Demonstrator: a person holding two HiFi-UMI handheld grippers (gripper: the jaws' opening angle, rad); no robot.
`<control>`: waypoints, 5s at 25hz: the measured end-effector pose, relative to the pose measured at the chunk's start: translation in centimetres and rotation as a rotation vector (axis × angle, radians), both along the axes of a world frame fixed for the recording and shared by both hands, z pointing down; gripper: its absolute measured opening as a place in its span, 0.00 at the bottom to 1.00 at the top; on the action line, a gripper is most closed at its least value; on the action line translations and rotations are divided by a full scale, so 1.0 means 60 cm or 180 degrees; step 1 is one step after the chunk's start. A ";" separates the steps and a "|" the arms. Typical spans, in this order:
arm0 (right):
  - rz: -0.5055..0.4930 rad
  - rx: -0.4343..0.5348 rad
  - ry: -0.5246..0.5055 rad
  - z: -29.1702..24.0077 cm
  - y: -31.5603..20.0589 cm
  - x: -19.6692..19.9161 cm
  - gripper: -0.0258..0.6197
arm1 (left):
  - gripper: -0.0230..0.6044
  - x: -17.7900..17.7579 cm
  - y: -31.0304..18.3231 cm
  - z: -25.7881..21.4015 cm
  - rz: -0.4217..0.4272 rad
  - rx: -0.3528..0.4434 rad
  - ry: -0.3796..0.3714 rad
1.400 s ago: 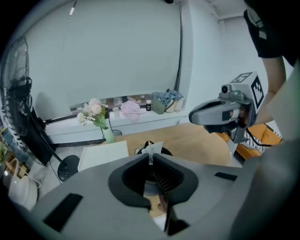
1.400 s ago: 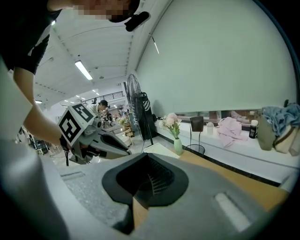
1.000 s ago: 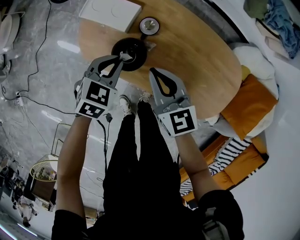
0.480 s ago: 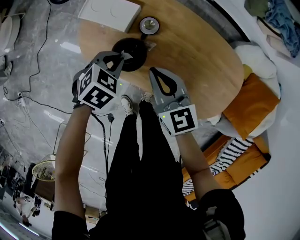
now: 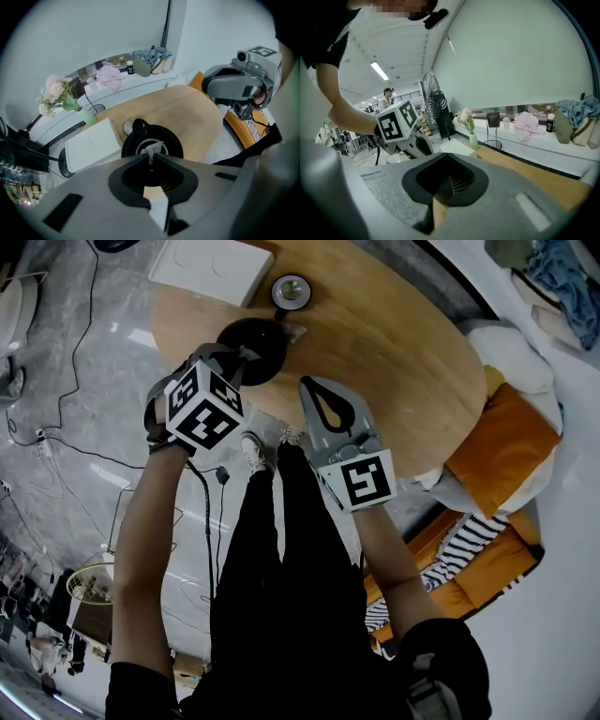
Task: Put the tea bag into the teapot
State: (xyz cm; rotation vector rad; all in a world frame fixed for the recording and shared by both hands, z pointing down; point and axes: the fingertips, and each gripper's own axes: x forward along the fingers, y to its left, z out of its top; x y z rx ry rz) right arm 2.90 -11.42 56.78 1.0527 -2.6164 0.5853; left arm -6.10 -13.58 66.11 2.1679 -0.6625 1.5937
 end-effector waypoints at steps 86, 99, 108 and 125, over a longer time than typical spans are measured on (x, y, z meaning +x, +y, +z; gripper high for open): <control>0.0033 -0.0070 0.0019 0.015 0.001 0.027 0.05 | 0.18 0.025 -0.010 0.038 0.0229 0.0078 -0.0454; 0.0023 -0.0059 0.0117 0.002 0.026 0.026 0.05 | 0.22 0.012 -0.014 0.014 0.0233 0.0268 -0.0419; 0.0085 0.0051 0.0147 -0.031 0.058 0.021 0.05 | 0.21 0.006 0.003 -0.014 0.0194 0.0373 -0.0294; 0.0089 0.0149 0.0271 -0.139 0.144 0.001 0.05 | 0.06 0.004 0.030 -0.093 -0.0085 0.0710 0.0119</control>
